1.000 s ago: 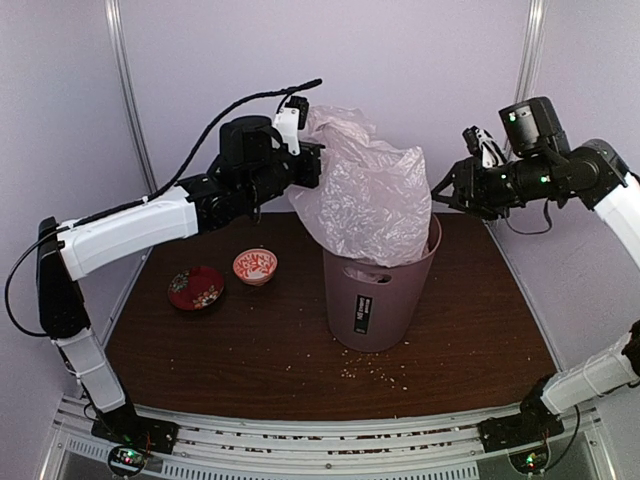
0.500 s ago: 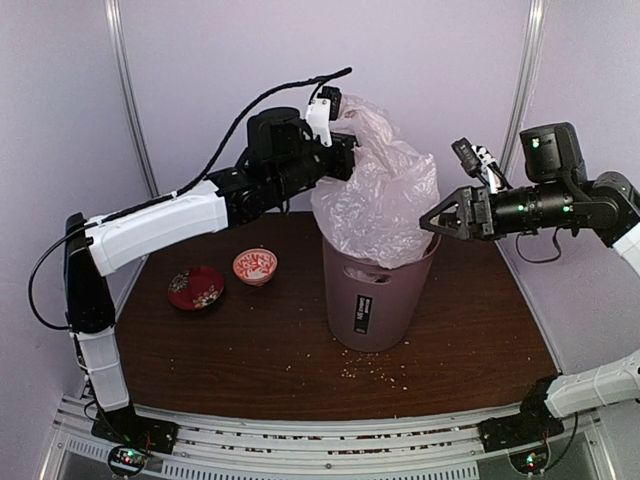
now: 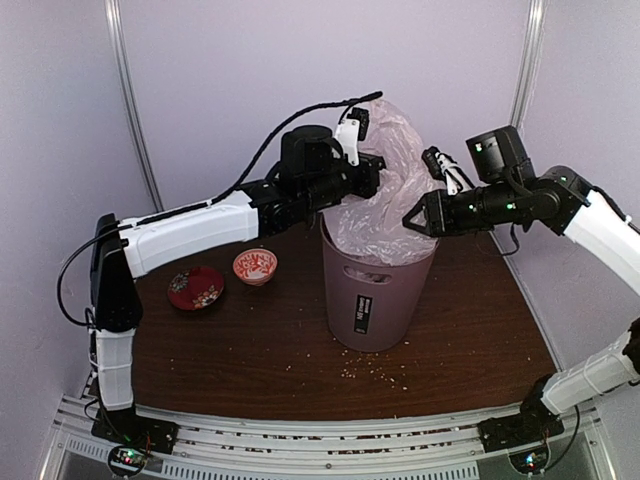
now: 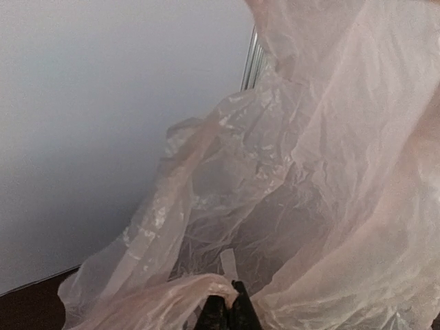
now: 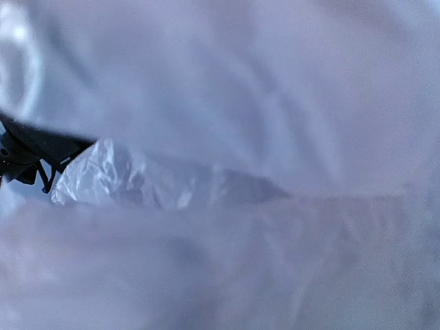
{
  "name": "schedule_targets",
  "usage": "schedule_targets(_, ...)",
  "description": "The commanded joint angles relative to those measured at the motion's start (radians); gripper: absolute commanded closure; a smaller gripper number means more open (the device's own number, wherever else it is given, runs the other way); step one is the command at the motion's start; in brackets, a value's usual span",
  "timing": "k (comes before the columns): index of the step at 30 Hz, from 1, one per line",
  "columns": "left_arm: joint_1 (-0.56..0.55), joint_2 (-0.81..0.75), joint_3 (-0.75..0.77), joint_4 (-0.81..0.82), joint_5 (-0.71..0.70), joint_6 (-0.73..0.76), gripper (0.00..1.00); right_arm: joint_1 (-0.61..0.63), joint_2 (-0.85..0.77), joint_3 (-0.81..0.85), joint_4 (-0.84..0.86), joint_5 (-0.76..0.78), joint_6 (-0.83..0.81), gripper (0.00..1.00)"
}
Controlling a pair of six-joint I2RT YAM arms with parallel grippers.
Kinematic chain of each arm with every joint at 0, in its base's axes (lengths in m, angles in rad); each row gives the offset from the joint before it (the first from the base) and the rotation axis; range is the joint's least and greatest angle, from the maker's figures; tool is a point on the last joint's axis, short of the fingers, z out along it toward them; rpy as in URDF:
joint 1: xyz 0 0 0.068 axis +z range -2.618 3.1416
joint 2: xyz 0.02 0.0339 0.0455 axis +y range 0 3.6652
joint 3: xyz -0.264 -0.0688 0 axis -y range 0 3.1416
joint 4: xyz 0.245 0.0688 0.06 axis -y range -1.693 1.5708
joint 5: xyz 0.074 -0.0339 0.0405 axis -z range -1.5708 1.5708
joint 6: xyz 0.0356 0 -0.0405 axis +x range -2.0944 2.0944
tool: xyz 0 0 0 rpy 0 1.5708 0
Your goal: Put the trash bags into the trash bin
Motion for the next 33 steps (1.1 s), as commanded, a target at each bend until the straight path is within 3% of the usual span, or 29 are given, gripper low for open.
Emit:
schedule_targets(1, 0.003, 0.047, 0.077, 0.027, -0.001, 0.005, 1.00, 0.003, 0.056, -0.004, 0.081, 0.110, 0.004, 0.70)
schedule_targets(7, 0.003, 0.093, 0.141, -0.002, 0.022, -0.012, 1.00, 0.003, 0.144, 0.009, 0.034, 0.187, -0.020, 0.78)
schedule_targets(13, -0.005, 0.036, 0.054, -0.009, 0.030, -0.024, 1.00, 0.003, 0.114, -0.008, -0.007, 0.217, -0.031, 0.77)
schedule_targets(15, -0.010, 0.000, 0.019, -0.016, 0.028, -0.025, 1.00, 0.003, 0.098, 0.005, -0.025, 0.202, -0.029, 0.72)
schedule_targets(19, -0.011, -0.068, -0.023, -0.049, 0.022, -0.030, 1.00, 0.003, 0.051, 0.038, -0.061, 0.150, -0.023, 0.51)
schedule_targets(24, -0.018, -0.161, -0.091, -0.080, 0.036, -0.044, 1.00, 0.003, -0.005, 0.149, -0.177, 0.108, 0.000, 0.33)
schedule_targets(29, -0.035, -0.220, -0.145, -0.097, 0.066, -0.056, 1.00, 0.003, -0.002, 0.352, -0.325, 0.064, 0.015, 0.26)
schedule_targets(33, -0.056, -0.228, -0.167, -0.099, 0.081, -0.073, 1.00, 0.003, 0.040, 0.481, -0.313, 0.035, 0.011, 0.26)
